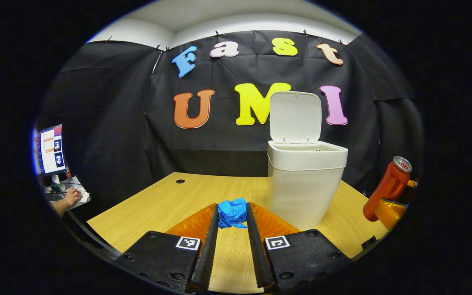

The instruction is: Press the lid of the desktop garbage bin to open it, pick up the crumpled paper on the desktop and throw it into the bin, then pick up the pop can on the desktop and drop it into the bin, and finally close the garbage bin lid.

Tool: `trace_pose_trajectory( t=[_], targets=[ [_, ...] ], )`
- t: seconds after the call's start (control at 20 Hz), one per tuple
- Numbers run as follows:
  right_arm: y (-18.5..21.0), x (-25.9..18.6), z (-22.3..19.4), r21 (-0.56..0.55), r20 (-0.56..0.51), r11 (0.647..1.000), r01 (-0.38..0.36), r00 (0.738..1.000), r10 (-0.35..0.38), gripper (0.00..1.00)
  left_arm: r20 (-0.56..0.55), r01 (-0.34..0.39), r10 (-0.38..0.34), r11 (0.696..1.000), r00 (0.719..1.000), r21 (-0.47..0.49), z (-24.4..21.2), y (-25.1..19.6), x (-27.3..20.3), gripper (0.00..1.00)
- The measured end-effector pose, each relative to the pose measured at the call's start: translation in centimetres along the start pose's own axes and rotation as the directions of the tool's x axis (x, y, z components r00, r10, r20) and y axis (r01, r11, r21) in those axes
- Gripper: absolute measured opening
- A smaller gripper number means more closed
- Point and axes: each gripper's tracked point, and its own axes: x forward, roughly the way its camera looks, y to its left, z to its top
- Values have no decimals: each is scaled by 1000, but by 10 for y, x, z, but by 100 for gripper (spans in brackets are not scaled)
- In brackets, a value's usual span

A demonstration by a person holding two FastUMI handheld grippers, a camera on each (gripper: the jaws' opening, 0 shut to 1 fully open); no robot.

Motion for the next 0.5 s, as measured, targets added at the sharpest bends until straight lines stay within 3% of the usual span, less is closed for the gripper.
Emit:
trace_pose_trajectory(
  t=[0.3, 0.5],
  targets=[
    [-19, 0, 4, 79, 11, 996, 27, 1000, -28, 75, 74, 37, -36, 999, 997, -11, 42, -25, 33, 43],
    [-31, 3, 2, 105, -1, 993, 57, 998, -57, 75, 169, 137, -132, 990, 977, -17, 89, -71, 65, 44]
  ],
)
